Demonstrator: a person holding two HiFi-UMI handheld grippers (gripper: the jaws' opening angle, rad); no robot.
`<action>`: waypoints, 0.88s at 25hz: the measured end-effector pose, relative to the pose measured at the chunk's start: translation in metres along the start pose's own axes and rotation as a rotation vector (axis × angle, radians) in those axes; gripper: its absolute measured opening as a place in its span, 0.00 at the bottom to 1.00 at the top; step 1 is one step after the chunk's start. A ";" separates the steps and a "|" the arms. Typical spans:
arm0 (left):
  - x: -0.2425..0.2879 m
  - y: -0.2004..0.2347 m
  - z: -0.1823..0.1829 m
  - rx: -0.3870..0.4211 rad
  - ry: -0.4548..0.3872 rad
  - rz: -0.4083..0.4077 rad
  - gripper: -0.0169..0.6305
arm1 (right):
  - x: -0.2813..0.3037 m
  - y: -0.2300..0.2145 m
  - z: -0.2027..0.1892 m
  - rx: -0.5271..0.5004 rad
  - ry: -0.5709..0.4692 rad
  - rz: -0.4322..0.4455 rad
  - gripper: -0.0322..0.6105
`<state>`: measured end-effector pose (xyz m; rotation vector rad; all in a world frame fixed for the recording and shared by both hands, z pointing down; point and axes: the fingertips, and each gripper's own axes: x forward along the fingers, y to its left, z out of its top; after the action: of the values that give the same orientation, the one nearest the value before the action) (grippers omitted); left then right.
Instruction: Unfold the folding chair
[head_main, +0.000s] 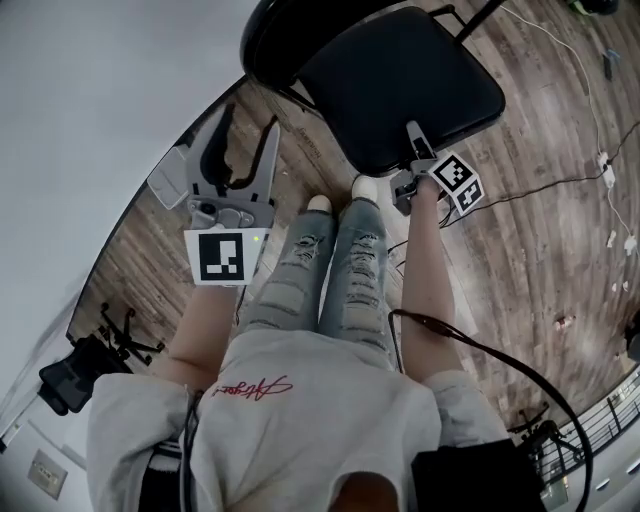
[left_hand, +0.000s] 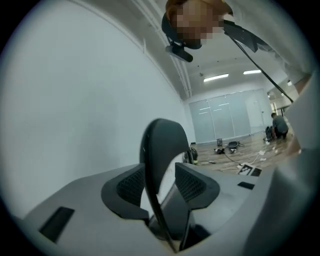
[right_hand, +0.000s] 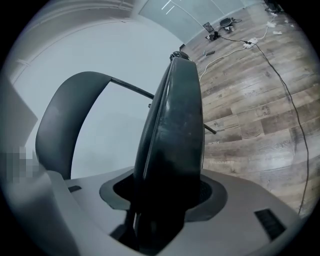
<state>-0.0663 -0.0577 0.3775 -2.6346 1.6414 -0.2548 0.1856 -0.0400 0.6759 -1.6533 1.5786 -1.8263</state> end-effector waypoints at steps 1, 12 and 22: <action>-0.008 -0.020 -0.028 -0.063 0.073 -0.038 0.29 | -0.001 0.001 0.000 -0.011 -0.004 0.003 0.45; 0.075 -0.090 -0.170 -0.171 0.310 -0.147 0.10 | 0.025 0.008 0.004 -0.010 -0.025 0.093 0.45; 0.105 -0.089 -0.243 -0.201 0.349 -0.085 0.10 | 0.065 0.001 -0.011 0.002 -0.098 0.177 0.45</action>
<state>0.0213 -0.0966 0.6400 -2.9503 1.7296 -0.6155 0.1534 -0.0822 0.7149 -1.5230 1.6240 -1.6338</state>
